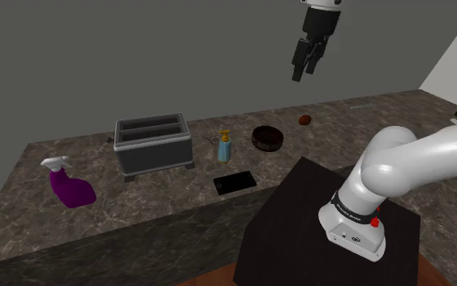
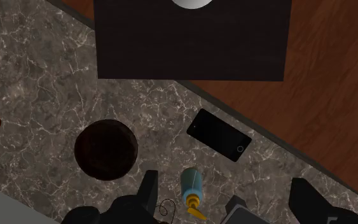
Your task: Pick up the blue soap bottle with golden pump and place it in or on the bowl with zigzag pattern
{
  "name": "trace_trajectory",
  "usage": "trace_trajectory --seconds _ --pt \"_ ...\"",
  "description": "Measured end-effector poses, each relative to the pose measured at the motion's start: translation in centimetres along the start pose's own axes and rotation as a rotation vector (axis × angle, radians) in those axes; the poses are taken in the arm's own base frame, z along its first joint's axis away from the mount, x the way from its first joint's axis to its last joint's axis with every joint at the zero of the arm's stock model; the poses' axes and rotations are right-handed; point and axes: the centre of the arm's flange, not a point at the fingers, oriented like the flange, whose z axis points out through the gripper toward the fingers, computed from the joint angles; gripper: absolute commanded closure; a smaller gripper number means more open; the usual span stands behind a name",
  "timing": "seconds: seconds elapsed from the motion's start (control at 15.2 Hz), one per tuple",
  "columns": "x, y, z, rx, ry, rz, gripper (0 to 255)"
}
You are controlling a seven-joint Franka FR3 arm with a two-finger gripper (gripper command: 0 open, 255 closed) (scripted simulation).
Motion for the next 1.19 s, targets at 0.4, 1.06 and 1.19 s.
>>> trace_trajectory --seconds 0.4,1.06,1.19 --pt "4.4 -0.4 3.6 -0.012 -0.04 0.017 0" --pt "15.0 -1.7 13.3 -0.043 -0.136 0.06 0" --pt "17.2 -1.5 15.4 -0.049 -0.155 0.068 0"
